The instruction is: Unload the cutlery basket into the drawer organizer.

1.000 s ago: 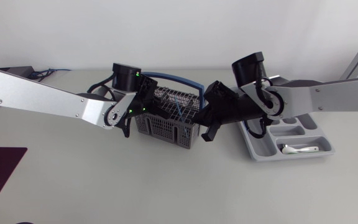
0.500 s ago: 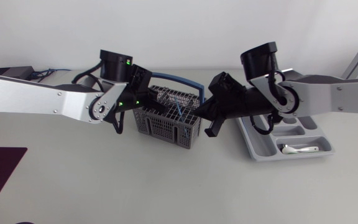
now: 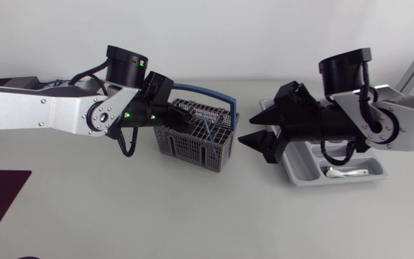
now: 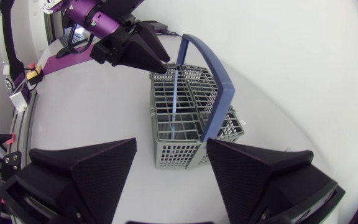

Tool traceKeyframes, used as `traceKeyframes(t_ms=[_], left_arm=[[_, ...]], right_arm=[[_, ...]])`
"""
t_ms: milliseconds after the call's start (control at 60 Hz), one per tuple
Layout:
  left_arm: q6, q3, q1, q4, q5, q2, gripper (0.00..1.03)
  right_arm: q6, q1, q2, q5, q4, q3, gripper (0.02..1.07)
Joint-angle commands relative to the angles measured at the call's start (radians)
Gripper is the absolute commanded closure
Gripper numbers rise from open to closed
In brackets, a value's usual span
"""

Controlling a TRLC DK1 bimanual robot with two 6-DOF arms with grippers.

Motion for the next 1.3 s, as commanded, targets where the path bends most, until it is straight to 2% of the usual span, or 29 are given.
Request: traceKeyframes(t_ms=[0, 83, 317, 800, 1283], left_arm=[[-0.028, 0.051, -0.009, -0.014, 0.031, 0.003, 0.20], [-0.034, 0.065, -0.016, -0.035, 0.032, 0.004, 0.16], [-0.052, 0.100, -0.039, -0.097, 0.055, 0.004, 0.13], [-0.101, 0.239, -0.078, -0.258, 0.074, 0.066, 0.13], [-0.109, 0.262, -0.086, -0.284, 0.068, 0.119, 0.14]], right_arm=[[0.013, -0.047, -0.038, -0.029, -0.023, -0.030, 0.06], [0.001, -0.098, -0.068, -0.058, -0.032, -0.054, 0.06], [-0.041, -0.167, -0.092, -0.101, -0.046, -0.108, 0.06], [-0.095, -0.238, -0.112, -0.144, -0.071, -0.163, 0.06], [-0.118, -0.259, -0.132, -0.161, -0.072, -0.196, 0.06]])
